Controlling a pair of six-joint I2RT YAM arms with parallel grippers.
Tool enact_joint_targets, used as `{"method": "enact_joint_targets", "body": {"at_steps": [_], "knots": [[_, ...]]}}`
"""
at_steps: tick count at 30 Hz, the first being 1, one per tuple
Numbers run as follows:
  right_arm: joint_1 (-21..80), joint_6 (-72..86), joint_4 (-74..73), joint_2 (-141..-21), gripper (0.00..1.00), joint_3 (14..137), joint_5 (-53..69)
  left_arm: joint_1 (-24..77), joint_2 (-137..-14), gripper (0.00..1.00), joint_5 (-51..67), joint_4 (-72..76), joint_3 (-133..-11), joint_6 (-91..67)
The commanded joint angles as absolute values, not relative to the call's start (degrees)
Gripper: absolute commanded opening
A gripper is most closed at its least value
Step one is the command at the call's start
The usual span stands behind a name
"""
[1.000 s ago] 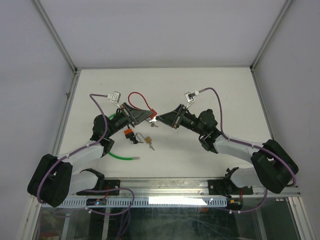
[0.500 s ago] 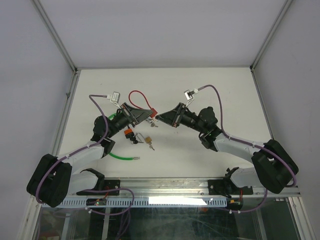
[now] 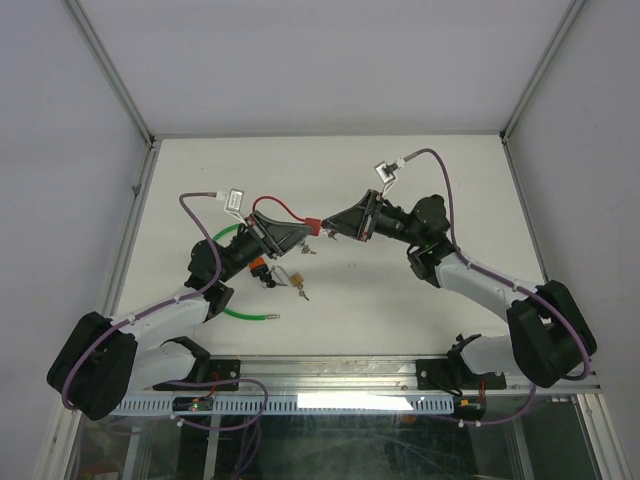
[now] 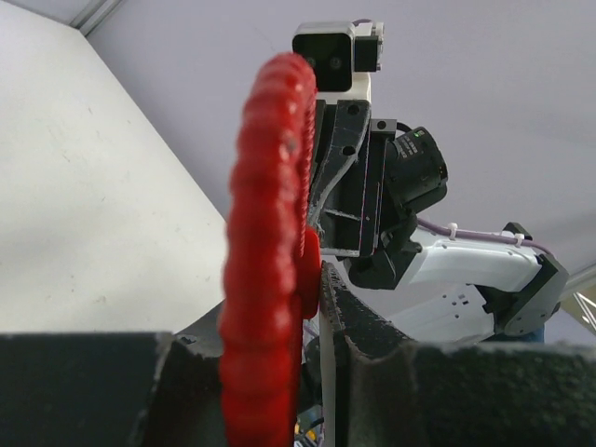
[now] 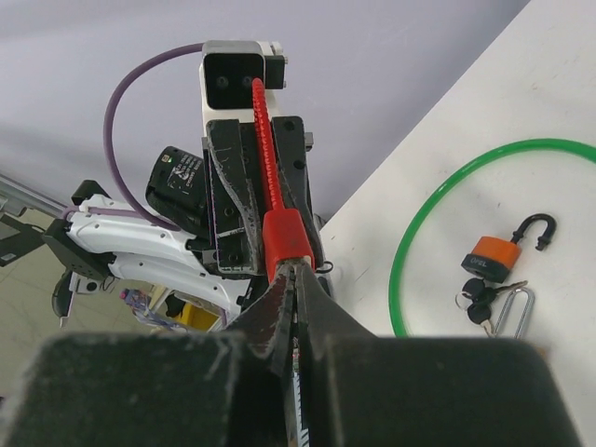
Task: Unlock with the key
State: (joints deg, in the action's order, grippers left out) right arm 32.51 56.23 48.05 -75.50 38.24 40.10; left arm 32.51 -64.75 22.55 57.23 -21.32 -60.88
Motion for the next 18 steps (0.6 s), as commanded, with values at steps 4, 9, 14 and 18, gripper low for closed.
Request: {"method": "enact_joint_targets", "body": {"at_steps": [4,9,14,18], "knots": [[34.85,51.31,50.53,-71.96,0.00,43.23,37.05,35.98,-64.29,0.00,27.85,52.67,-20.11,-60.29],[34.84,41.80,37.89,-66.41,0.10,41.19,35.09,32.45,-63.52,0.00,23.50,54.49,-20.64,-64.67],[34.81,30.13,24.76,-60.01,0.38,40.16,31.35,29.03,-64.53,0.00,24.04,55.90,-21.89,-67.84],[35.78,18.46,16.94,-55.92,0.48,38.97,27.85,28.13,-65.02,0.00,25.39,54.97,-23.13,-67.92]]}}
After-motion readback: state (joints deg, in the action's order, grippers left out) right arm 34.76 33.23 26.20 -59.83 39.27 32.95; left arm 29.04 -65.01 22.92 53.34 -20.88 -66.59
